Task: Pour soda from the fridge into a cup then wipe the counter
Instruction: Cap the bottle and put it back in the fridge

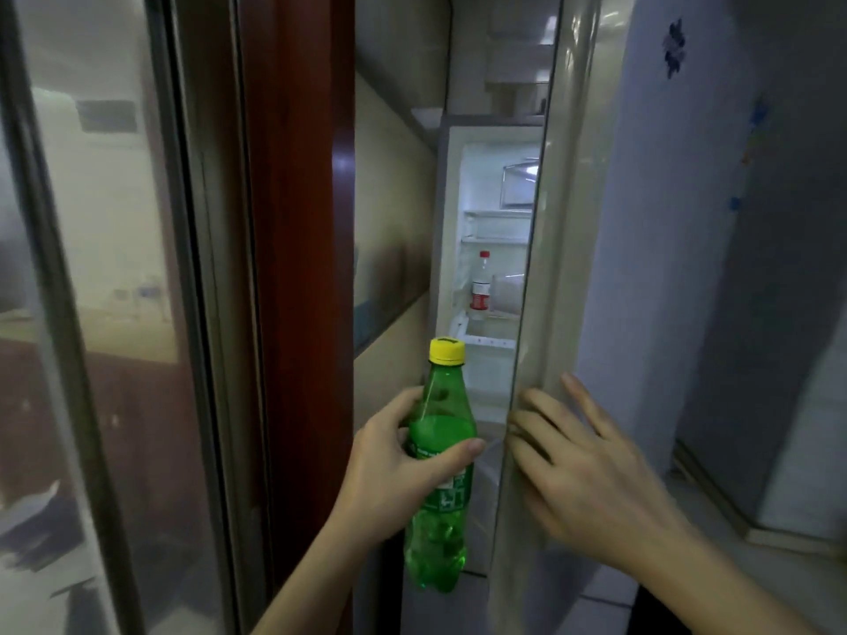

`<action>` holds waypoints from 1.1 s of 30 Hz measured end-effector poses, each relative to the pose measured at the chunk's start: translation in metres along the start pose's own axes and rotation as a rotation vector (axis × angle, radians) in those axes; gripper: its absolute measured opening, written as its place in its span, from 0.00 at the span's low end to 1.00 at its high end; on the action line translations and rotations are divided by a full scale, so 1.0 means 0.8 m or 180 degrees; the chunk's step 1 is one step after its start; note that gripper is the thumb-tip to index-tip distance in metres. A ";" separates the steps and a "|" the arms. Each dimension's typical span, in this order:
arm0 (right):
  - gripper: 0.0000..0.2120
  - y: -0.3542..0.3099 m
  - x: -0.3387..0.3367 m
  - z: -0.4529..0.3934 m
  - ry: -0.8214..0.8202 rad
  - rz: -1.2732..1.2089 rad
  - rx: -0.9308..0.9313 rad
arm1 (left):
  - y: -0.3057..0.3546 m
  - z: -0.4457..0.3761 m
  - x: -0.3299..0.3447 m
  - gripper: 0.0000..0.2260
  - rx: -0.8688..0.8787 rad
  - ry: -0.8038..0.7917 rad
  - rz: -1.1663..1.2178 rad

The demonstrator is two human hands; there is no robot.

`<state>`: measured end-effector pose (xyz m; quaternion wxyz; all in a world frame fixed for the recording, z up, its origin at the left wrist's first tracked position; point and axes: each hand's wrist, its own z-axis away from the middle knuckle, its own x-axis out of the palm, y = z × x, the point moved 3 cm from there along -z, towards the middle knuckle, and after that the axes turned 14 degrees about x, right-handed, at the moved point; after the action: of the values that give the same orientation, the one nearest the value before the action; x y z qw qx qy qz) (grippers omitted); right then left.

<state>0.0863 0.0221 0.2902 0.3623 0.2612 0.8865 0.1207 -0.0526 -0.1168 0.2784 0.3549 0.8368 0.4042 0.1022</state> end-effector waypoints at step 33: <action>0.29 0.087 0.135 0.058 -0.1447 -0.2556 0.3422 | -0.091 -0.168 0.170 0.17 0.0097 -0.0378 0.0776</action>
<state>0.0804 0.1406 0.2229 0.3758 0.0755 0.7535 -0.5342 -0.0693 0.0845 0.3108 0.3505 0.8895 0.2794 0.0887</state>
